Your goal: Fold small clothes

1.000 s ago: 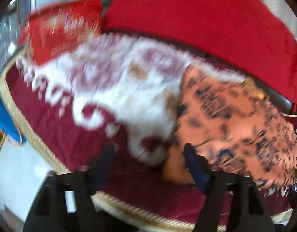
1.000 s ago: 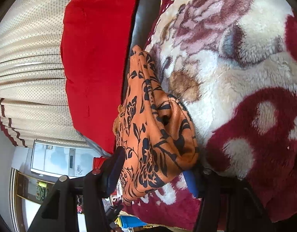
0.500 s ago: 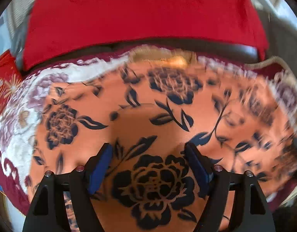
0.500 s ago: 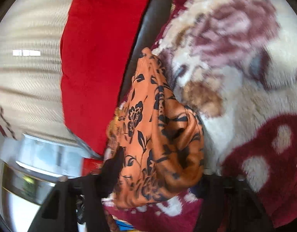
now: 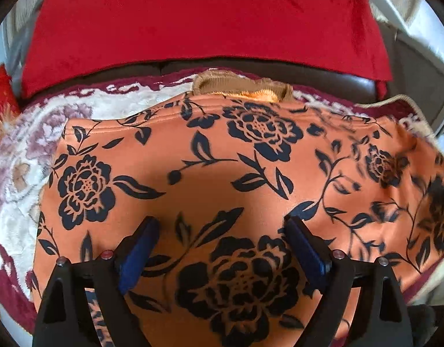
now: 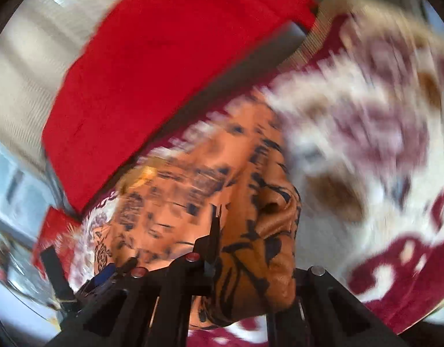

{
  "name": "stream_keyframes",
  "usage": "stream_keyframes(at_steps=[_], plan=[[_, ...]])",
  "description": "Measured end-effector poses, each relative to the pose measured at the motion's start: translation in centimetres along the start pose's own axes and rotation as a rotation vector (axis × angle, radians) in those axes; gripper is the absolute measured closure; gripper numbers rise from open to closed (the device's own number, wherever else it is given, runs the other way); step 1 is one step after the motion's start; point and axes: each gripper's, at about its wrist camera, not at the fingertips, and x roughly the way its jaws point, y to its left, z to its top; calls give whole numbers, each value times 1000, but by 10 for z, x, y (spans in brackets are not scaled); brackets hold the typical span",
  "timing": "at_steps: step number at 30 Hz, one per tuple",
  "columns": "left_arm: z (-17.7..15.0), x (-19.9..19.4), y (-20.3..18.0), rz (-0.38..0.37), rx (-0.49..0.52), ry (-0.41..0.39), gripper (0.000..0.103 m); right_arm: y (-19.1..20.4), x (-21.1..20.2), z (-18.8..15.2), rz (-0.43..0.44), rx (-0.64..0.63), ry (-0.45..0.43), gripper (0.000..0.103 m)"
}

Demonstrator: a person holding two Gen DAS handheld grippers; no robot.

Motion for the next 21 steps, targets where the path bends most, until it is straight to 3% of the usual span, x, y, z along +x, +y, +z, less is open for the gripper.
stream_keyframes(at_steps=[5, 7, 10, 13, 15, 21], plan=[[5, -52, 85, -52, -216, -138, 13, 129, -28, -8, 25, -336, -106, 94], [2, -68, 132, -154, -348, -174, 13, 173, -19, -30, 55, -447, -91, 94], [0, -64, 161, -318, -455, -159, 13, 206, 23, -73, 86, -533, 14, 94], [1, -47, 156, -456, -486, -128, 13, 203, 78, -112, 67, -540, 159, 94], [6, -29, 145, -524, -510, -73, 13, 197, 82, -123, 76, -541, 145, 94], [30, -11, 104, -574, -440, -36, 13, 196, 64, -115, 103, -557, 113, 94]])
